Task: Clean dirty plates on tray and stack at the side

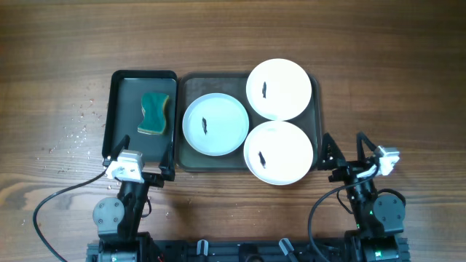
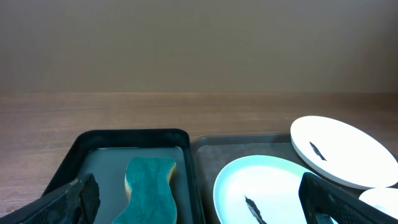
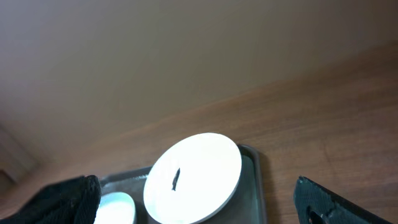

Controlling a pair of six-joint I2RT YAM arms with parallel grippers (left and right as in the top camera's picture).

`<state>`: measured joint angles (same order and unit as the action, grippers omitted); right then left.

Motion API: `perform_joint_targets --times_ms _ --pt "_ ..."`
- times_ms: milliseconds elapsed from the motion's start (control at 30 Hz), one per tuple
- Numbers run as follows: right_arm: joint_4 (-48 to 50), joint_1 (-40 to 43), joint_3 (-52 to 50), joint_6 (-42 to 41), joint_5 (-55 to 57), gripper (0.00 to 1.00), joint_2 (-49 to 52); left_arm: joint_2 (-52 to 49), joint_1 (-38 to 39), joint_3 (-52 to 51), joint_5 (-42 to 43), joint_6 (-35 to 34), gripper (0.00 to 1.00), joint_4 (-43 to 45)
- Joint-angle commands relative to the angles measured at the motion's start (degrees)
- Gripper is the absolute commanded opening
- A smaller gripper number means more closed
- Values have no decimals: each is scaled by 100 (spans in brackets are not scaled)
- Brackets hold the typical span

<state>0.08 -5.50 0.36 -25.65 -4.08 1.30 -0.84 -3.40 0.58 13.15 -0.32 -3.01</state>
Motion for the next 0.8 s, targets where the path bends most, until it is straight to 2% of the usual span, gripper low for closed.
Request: perform_joint_targets --times_ms 0,67,133,267,433,600,767 --pt "28 -28 -2 -234 -74 100 37 35 -9 -24 -50 -13 100 7" --pt "-2 -28 22 181 -424 100 37 35 -9 -20 286 -20 100 291" --pt "-136 -28 116 247 -522 100 37 35 -9 114 581 -249 100 437" --pt "-448 -28 586 321 -656 100 96 -13 -11 638 522 -903 100 111" --pt "-1012 -28 1759 553 -914 100 695 -540 -11 1775 402 -1735 100 -754" --pt "-1963 -28 3292 1003 -1102 100 1941 -1700 -11 3329 407 -1668 100 -1683" --pt "-3932 -28 5386 1491 -1709 100 3617 -3475 -11 5700 509 -1617 100 -3453"
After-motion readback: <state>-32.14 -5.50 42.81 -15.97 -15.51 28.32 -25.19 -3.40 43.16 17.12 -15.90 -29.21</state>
